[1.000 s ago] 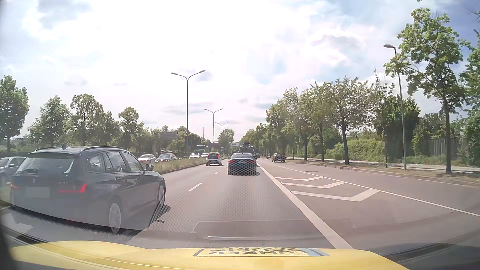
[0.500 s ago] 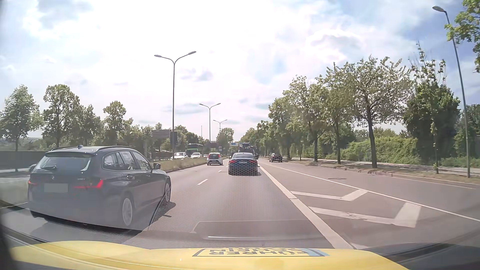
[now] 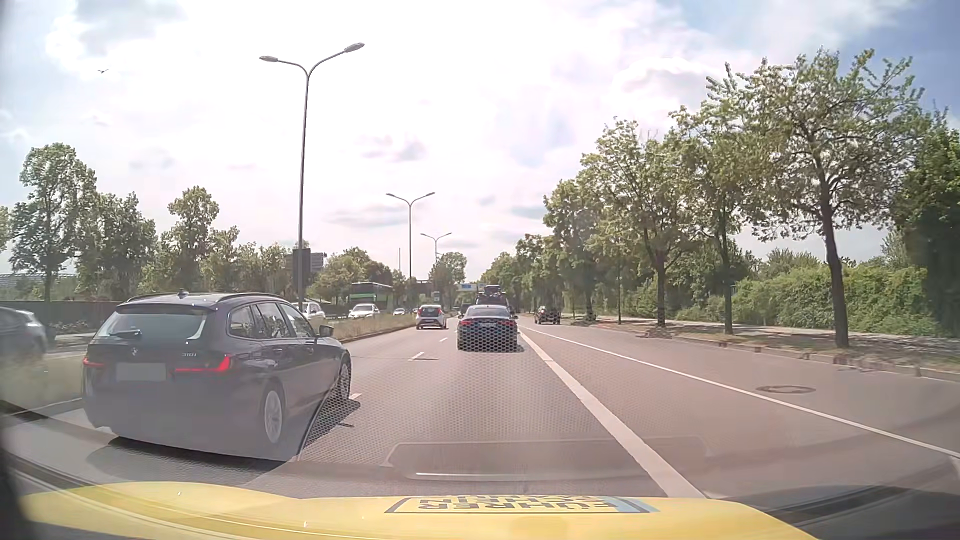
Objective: Follow the waypoints while adhering to traffic rules and regulations
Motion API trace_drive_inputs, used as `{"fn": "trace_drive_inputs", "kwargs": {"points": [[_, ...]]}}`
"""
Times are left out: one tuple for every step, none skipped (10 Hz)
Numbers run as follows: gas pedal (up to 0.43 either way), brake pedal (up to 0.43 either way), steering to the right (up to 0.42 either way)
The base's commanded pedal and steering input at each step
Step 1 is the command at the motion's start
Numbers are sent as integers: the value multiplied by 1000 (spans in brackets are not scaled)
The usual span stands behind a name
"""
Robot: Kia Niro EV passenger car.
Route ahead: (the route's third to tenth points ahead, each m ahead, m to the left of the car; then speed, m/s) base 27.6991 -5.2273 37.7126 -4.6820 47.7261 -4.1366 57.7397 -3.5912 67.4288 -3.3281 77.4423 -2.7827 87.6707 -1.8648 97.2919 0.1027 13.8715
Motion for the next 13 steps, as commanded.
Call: {"fn": "trace_drive_inputs", "kwargs": {"points": [[98, 0, -1], [87, 0, -1], [79, 0, -2], [79, 0, -1], [59, 0, -1], [59, 0, -2], [28, 0, -1], [20, 0, -1], [20, 0, -1], [8, 0, -1], [0, 0, -1], [0, 0, -1], [0, 0, -1]]}}
